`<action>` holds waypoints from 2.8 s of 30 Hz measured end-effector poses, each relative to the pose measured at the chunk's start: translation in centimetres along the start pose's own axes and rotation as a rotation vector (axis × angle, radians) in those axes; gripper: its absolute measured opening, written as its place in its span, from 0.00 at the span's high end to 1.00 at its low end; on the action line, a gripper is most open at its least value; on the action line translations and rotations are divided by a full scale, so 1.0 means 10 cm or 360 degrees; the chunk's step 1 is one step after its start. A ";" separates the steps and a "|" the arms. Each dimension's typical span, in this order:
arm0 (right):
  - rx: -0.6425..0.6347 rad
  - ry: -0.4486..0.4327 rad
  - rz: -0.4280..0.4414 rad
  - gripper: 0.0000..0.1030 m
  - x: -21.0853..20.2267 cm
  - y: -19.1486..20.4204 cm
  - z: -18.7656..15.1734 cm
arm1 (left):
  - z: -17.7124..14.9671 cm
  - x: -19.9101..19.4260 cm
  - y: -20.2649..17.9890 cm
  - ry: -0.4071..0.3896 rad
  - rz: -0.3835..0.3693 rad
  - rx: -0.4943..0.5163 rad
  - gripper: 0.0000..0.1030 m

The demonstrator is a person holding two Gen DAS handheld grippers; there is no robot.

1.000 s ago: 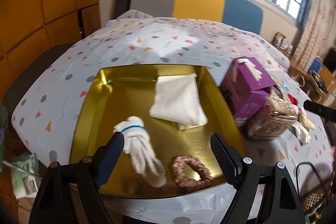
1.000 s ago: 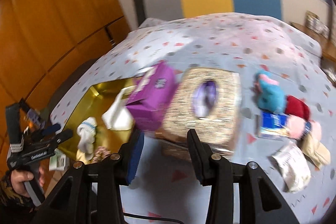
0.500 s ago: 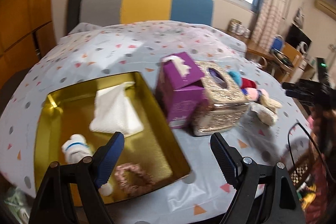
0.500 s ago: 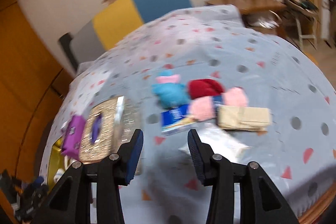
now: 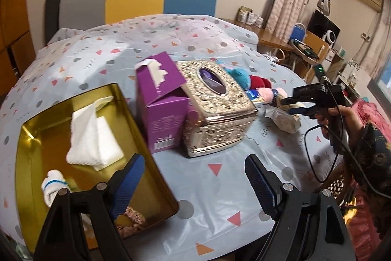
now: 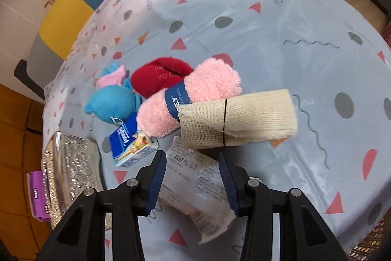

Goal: Organize soft objects
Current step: 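Move both tools back toward the remaining soft items on the bed, then lower the left tool onto the white printed packet and grasp it, then grasp the beige mesh bundle with the right tool while the left tool lifts the packet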

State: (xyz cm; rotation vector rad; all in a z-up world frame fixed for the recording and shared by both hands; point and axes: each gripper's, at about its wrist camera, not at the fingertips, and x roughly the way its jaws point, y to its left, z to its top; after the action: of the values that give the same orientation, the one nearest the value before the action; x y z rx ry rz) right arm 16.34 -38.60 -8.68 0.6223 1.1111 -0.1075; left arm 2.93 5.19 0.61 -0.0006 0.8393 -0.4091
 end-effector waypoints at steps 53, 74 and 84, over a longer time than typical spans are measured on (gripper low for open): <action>-0.0252 -0.0336 0.0276 0.55 -1.22 -0.75 -0.22 | 0.83 2.88 -2.46 0.0769 -0.0021 0.0162 0.10; -0.1649 0.0307 -0.0407 0.27 0.01 0.13 0.10 | 0.19 2.10 -1.91 0.0541 -0.0222 0.0360 0.34; -0.1820 0.0427 -0.0663 0.33 0.52 0.16 0.17 | 0.26 2.08 -1.87 0.0511 -0.0237 0.0337 0.33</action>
State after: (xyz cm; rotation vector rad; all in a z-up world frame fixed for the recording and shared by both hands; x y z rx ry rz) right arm 20.64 -37.03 -12.01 -0.6353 1.3317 0.2572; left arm 10.58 -19.79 -9.70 0.2048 1.1125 -0.6480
